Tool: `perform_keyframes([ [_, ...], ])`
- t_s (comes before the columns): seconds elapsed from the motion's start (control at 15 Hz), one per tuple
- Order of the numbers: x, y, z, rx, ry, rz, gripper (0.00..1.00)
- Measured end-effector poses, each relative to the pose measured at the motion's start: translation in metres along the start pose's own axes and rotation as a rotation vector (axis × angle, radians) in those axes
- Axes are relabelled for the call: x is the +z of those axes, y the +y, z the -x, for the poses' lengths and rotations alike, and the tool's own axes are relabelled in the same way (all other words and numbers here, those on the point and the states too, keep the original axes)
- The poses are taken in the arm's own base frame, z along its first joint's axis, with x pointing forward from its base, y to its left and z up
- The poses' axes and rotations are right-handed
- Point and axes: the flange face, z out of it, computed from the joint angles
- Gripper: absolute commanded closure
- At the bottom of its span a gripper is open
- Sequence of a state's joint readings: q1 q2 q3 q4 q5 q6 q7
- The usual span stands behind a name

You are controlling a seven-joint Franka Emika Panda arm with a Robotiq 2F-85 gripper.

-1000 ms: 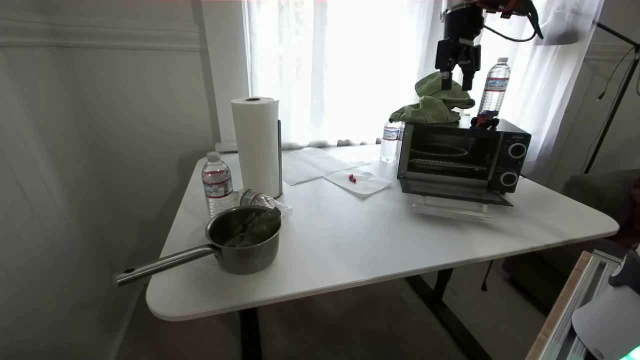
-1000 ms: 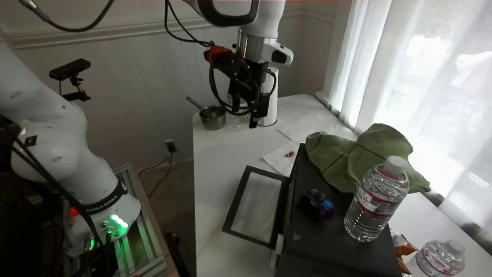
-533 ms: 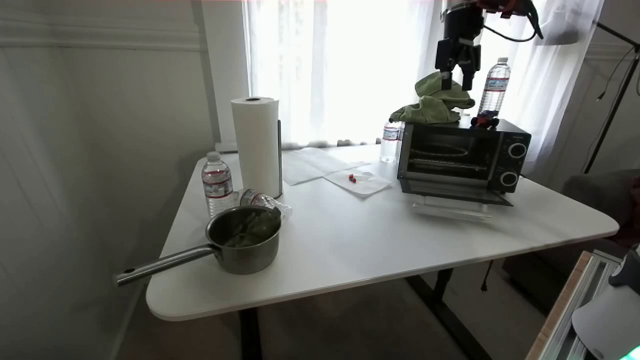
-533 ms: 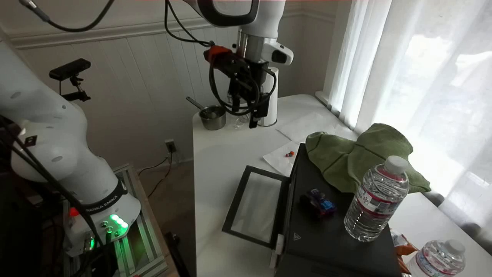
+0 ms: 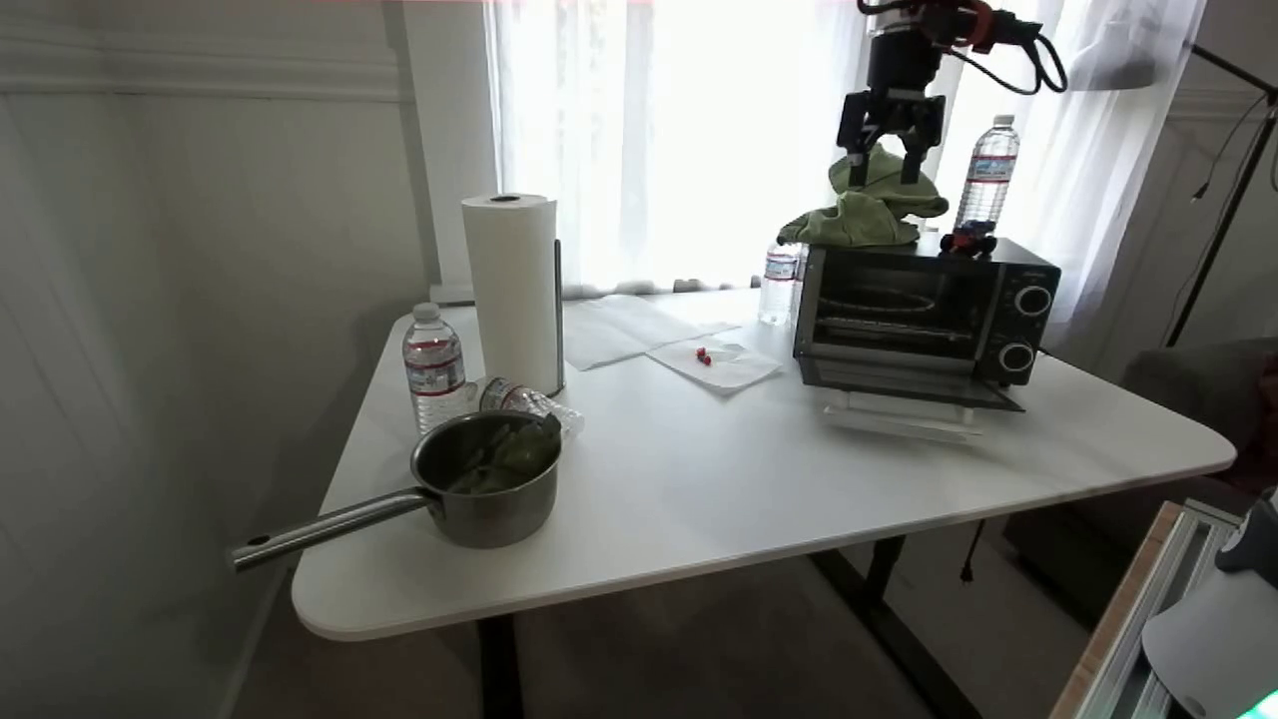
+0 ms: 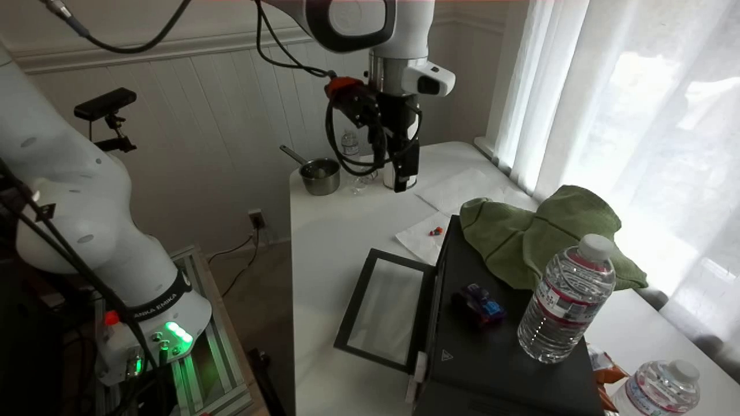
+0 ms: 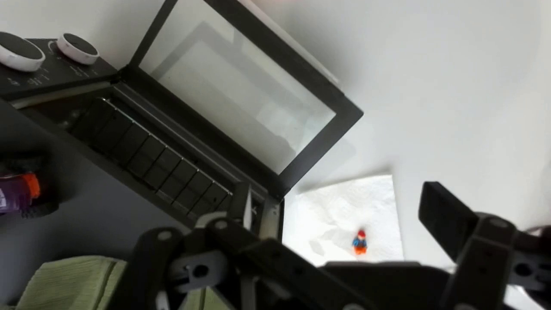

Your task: Remove the towel from the microwave top and place it inside the microwave

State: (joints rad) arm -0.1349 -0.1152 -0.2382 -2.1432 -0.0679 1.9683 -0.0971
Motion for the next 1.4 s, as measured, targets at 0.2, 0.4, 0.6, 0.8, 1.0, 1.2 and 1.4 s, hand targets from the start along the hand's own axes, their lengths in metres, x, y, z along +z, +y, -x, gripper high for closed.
perform_keyframes([
  [0.2,0.003,0.006,-0.016,0.139,0.092,0.011,0.00],
  [0.4,0.003,0.014,-0.032,0.287,0.169,0.021,0.00],
  [0.6,-0.002,0.021,-0.049,0.446,0.215,0.015,0.00],
  [0.8,-0.004,0.035,-0.068,0.597,0.260,0.023,0.00],
  [1.0,-0.003,0.055,-0.083,0.724,0.338,0.067,0.00],
  [1.2,0.000,0.076,-0.093,0.788,0.398,0.124,0.00],
  [1.4,0.007,0.093,-0.101,0.824,0.420,0.168,0.00],
])
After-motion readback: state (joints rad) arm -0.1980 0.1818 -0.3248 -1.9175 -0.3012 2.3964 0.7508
